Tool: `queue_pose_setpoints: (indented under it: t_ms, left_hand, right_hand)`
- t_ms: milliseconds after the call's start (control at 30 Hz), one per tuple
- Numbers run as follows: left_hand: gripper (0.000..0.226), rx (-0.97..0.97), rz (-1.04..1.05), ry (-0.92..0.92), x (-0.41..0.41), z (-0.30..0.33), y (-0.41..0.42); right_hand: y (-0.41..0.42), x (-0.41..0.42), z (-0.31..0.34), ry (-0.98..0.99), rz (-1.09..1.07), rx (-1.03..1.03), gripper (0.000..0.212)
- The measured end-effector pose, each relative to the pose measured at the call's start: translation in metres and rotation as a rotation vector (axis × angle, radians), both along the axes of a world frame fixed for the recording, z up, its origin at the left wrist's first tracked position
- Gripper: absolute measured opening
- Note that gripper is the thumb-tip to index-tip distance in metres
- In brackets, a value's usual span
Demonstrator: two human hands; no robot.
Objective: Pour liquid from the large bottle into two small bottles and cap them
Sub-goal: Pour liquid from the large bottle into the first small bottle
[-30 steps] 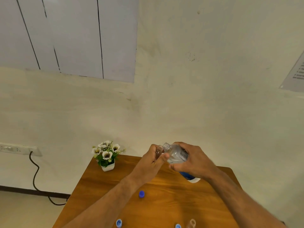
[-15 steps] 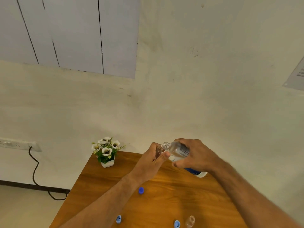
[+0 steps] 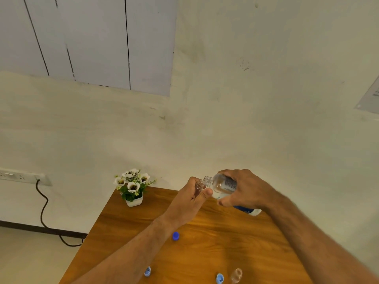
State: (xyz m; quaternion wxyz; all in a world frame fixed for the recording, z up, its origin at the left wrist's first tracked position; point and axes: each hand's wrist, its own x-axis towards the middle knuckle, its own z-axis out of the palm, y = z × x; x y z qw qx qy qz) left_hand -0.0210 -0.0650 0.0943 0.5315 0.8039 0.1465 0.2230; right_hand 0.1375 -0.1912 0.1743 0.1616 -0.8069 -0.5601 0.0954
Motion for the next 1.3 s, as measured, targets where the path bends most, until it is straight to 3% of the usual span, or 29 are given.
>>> queue_pose_setpoints:
  t_ms: [900, 1300]
  left_hand:
    - [0.051, -0.003, 0.008, -0.012, 0.002, -0.008, 0.0]
    - [0.038, -0.004, 0.0, -0.019, -0.002, -0.011, -0.002]
  right_hand:
    - [0.001, -0.001, 0.001, -0.001, -0.01, -0.061, 0.076]
    - [0.0, -0.006, 0.0, -0.006, -0.003, -0.095, 0.078]
